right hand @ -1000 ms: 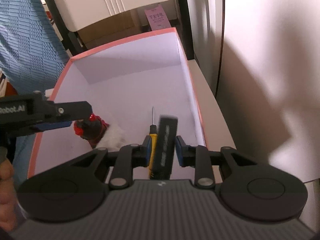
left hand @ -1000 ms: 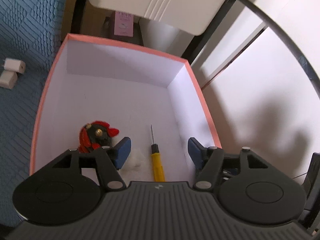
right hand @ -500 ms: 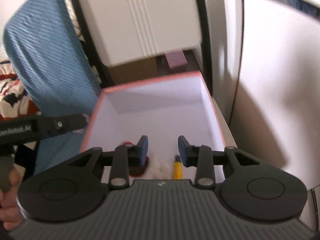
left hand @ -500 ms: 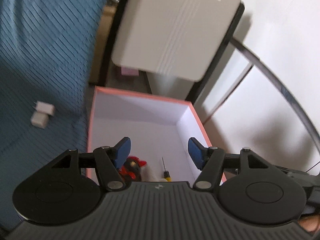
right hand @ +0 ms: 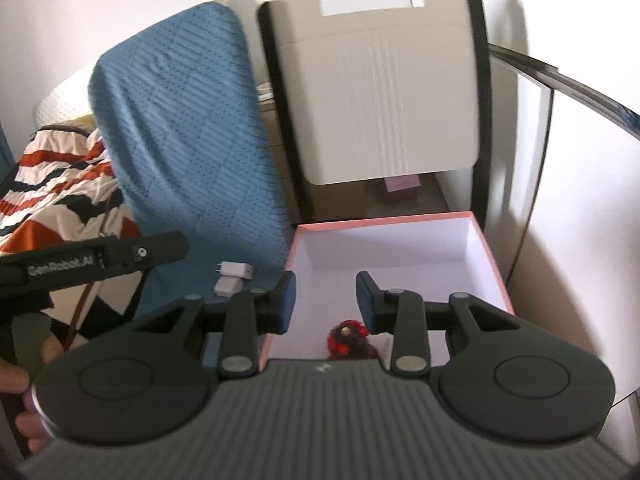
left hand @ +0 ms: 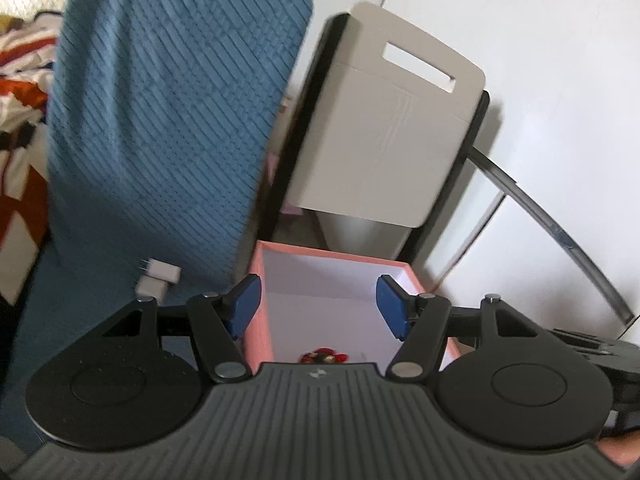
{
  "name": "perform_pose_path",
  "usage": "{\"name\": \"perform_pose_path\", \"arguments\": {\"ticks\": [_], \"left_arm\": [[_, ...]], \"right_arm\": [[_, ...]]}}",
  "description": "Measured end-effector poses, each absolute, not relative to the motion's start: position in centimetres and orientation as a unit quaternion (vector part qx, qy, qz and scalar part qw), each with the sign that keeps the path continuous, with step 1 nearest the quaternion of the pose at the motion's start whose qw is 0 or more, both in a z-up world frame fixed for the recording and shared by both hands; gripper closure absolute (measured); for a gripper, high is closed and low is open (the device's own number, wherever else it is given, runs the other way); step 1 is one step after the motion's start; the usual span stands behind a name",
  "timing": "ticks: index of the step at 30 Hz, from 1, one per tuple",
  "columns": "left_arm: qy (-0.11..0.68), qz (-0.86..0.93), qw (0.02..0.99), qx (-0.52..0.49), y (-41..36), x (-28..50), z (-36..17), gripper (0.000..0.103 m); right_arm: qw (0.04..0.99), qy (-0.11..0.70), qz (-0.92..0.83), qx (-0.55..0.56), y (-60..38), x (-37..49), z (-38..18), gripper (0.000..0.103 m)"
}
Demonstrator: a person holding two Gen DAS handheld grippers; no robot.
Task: Organize rigid objects
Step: 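Withdraw both tools from the box toward the white chargers on the cushion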
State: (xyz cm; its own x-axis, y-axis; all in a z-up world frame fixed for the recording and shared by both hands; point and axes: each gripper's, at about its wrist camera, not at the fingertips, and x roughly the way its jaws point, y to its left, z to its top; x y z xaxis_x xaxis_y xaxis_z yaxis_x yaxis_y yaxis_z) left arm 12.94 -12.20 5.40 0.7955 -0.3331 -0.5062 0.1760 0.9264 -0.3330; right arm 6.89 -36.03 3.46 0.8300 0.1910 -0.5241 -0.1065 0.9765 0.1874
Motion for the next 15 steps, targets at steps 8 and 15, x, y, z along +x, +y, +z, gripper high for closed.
{"name": "perform_pose_path", "arguments": {"ticks": [8, 15], "left_arm": [[0.283, -0.11, 0.942, -0.144, -8.2, 10.2, 3.6, 0.034], [0.286, -0.093, 0.941, -0.155, -5.6, 8.7, 1.0, 0.034]], "right_arm": [[0.954, 0.279, 0.092, 0.06, -32.5, 5.4, 2.5, 0.067], [0.952, 0.281, 0.107, 0.054, -29.4, 4.8, 0.4, 0.067]]}}
